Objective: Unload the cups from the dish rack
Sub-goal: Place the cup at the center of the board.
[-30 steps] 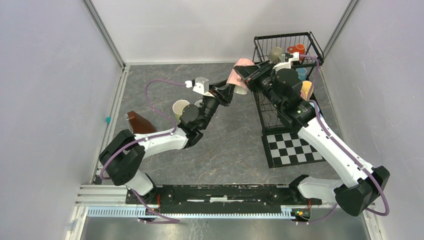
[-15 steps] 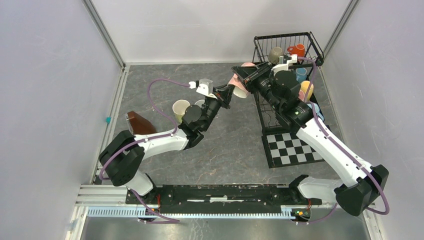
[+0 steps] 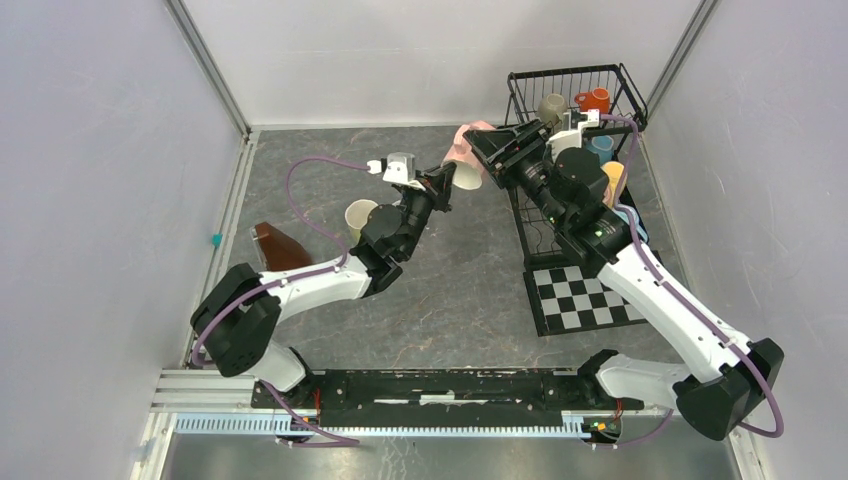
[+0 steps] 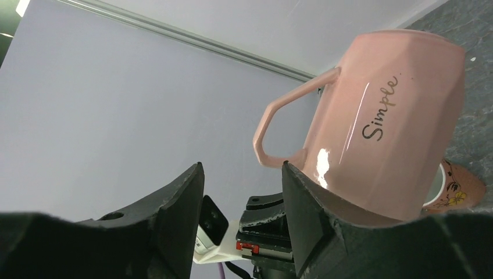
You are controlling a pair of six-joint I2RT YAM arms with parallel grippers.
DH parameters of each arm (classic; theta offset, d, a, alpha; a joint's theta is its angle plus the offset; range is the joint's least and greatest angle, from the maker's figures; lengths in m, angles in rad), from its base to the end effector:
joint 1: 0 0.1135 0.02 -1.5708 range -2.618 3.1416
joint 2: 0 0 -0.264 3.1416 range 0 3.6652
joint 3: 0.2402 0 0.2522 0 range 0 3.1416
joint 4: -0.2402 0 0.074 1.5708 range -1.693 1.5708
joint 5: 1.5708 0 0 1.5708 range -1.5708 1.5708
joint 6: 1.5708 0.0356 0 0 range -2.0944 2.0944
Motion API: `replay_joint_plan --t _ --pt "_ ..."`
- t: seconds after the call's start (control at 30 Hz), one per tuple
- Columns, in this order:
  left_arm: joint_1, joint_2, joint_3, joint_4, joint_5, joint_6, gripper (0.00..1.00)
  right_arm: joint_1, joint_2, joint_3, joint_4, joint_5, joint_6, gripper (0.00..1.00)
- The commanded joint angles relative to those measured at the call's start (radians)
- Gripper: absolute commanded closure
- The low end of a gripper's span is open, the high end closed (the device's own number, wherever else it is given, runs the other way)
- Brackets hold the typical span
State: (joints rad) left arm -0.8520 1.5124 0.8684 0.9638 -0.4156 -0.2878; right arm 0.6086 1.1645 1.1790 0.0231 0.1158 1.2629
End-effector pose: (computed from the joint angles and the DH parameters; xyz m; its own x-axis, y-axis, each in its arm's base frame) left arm 0.2332 -0.2447 0.3115 0.0747 -0.4797 -0.8742 0.4770 0.7871 -0.3912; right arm 0.2231 0.1504 0.4237 -0.4416 0.8461 -0.2987 -0.1728 0.2465 0.9536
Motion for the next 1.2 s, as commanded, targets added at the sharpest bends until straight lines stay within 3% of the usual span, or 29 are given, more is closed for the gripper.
replay_joint_plan --t 0.0,0.1,0.37,0.7,1.17 --pt "-0.001 -0.083 0.053 0.098 -0.023 -0.072 0.98 0.005 -0.032 -0.005 0.030 0.016 -0.055 0.39" --pt "0.001 -0.100 0.064 0.016 -0.031 -0.087 0.98 0.006 -0.053 -0.006 0.010 0.034 -0.109 0.32" --pt "0.001 -0.190 0.082 -0.316 -0.053 -0.157 0.98 0.006 -0.166 -0.024 -0.094 0.112 -0.324 0.02" --pt "0.002 -0.239 0.321 -0.985 0.040 -0.231 0.98 0.006 -0.295 -0.047 -0.287 0.133 -0.620 0.02" --pt "0.020 0.089 0.835 -1.653 0.256 -0.226 0.98 0.006 -0.438 -0.137 -0.470 0.218 -0.761 0.02"
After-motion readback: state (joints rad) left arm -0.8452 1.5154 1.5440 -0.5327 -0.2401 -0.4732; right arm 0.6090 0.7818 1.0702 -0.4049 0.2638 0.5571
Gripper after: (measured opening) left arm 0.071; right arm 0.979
